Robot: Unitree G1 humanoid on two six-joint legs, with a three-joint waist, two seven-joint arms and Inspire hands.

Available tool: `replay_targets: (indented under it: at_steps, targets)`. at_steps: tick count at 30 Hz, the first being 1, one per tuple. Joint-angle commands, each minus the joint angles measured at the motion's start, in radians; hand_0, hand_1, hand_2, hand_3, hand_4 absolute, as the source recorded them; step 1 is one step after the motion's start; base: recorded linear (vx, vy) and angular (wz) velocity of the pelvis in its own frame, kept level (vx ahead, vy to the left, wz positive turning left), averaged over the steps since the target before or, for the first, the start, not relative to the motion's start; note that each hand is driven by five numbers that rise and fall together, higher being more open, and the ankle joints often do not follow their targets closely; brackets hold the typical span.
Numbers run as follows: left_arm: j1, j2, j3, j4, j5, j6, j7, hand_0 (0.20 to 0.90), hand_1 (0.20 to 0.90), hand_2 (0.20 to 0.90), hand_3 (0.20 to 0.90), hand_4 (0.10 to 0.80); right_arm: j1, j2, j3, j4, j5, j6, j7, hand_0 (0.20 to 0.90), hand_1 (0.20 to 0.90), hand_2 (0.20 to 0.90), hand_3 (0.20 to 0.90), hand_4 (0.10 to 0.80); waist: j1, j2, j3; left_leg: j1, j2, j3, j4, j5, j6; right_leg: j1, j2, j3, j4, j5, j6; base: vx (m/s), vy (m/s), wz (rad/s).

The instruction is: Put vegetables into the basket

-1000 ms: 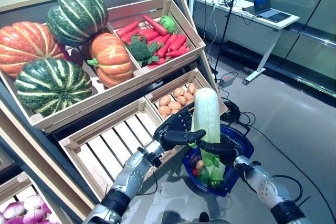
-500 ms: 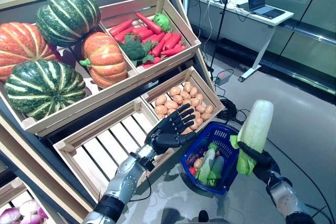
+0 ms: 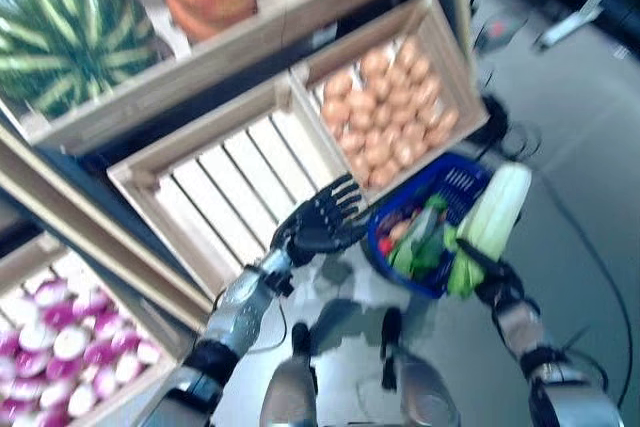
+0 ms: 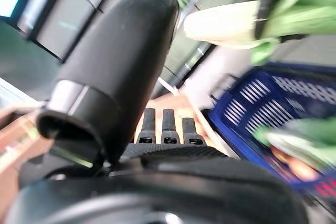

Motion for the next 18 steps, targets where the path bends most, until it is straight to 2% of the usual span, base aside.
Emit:
replay_targets:
  at_steps: [1, 3, 8, 9, 10, 13, 14, 15, 18]
  targets:
    - [-0.019, -0.020, 0.031, -0.106, -0.075, -0.151, -0.009, 0.900, 0.900, 0.900, 0.900, 0.800, -0.051, -0.053, 0.023, -0.064, 0.022, -0.083, -0.027, 0.300, 0.300, 0.300, 0.300, 0.400, 0.008, 0.004, -0.025, -0.129, -0.008, -0.014, 0.174, -0.029, 0.001, -0.068, -0.050, -0.014, 0.292, -0.140, -0.031, -0.253, 0.078, 0.05]
    - [-0.024, -0.029, 0.043, -0.117, -0.083, -0.173, -0.009, 0.900, 0.900, 0.900, 0.900, 0.800, -0.103, -0.074, 0.017, -0.034, 0.055, -0.068, -0.035, 0.300, 0.300, 0.300, 0.300, 0.400, 0.013, 0.019, 0.006, -0.233, -0.011, -0.022, 0.306, -0.080, 0.010, -0.162, -0.078, -0.019, 0.434, -0.195, -0.043, -0.208, 0.081, 0.07]
    - [-0.068, -0.046, 0.025, -0.118, -0.099, -0.189, -0.003, 0.900, 0.900, 0.900, 0.900, 0.800, -0.200, -0.104, 0.003, 0.073, 0.082, -0.070, -0.031, 0.300, 0.300, 0.300, 0.300, 0.400, 0.019, 0.042, 0.026, -0.366, -0.016, -0.041, 0.494, -0.157, 0.042, -0.287, -0.116, -0.011, 0.629, -0.267, -0.067, -0.124, 0.044, 0.01]
    - [-0.075, -0.045, 0.020, -0.125, -0.104, -0.188, 0.000, 0.900, 0.900, 0.900, 0.900, 0.800, -0.215, -0.112, 0.001, 0.085, 0.087, -0.075, -0.030, 0.300, 0.300, 0.300, 0.300, 0.400, 0.020, 0.046, 0.026, -0.392, -0.017, -0.043, 0.527, -0.171, 0.048, -0.314, -0.122, -0.011, 0.661, -0.280, -0.072, -0.031, 0.006, 0.04]
    - [-0.082, -0.038, 0.011, -0.131, -0.118, -0.194, 0.004, 0.900, 0.900, 0.900, 0.900, 0.800, -0.232, -0.125, 0.002, 0.097, 0.094, -0.083, -0.029, 0.300, 0.300, 0.300, 0.300, 0.400, 0.022, 0.050, 0.026, -0.416, -0.020, -0.048, 0.579, -0.213, 0.053, -0.343, -0.128, -0.004, 0.715, -0.316, -0.069, -0.020, 0.001, 0.11]
    - [-0.090, -0.036, 0.006, -0.141, -0.122, -0.193, 0.019, 0.900, 0.900, 0.900, 0.900, 0.800, -0.250, -0.134, 0.000, 0.094, 0.097, -0.097, -0.058, 0.300, 0.300, 0.300, 0.300, 0.400, 0.022, 0.055, 0.026, -0.461, -0.022, -0.050, 0.647, -0.242, 0.062, -0.393, -0.133, 0.001, 0.783, -0.341, -0.078, -0.022, -0.010, 0.15]
    - [-0.092, -0.033, 0.005, -0.145, -0.124, -0.191, 0.022, 0.900, 0.900, 0.900, 0.900, 0.800, -0.257, -0.142, -0.003, 0.092, 0.096, -0.098, -0.088, 0.441, 0.441, 0.441, 0.441, 0.494, 0.022, 0.057, 0.026, -0.482, -0.021, -0.051, 0.679, -0.253, 0.069, -0.418, -0.133, 0.004, 0.815, -0.350, -0.083, -0.050, -0.036, 0.01]
    - [-0.096, -0.030, 0.004, -0.148, -0.125, -0.188, 0.026, 0.900, 0.900, 0.900, 0.900, 0.800, -0.262, -0.146, -0.006, 0.092, 0.096, -0.101, -0.110, 0.900, 0.900, 0.900, 0.900, 0.800, 0.022, 0.057, 0.026, -0.498, -0.021, -0.052, 0.699, -0.260, 0.073, -0.434, -0.135, 0.005, 0.833, -0.356, -0.085, -0.059, -0.045, 0.02]
    - [-0.097, -0.020, -0.006, -0.164, -0.134, -0.184, 0.037, 0.900, 0.900, 0.900, 0.900, 0.800, -0.273, -0.156, -0.016, 0.080, 0.110, -0.116, -0.148, 0.900, 0.900, 0.900, 0.900, 0.800, 0.023, 0.058, 0.026, -0.522, -0.023, -0.059, 0.741, -0.276, 0.079, -0.461, -0.137, 0.008, 0.871, -0.367, -0.089, -0.027, -0.051, 0.07]
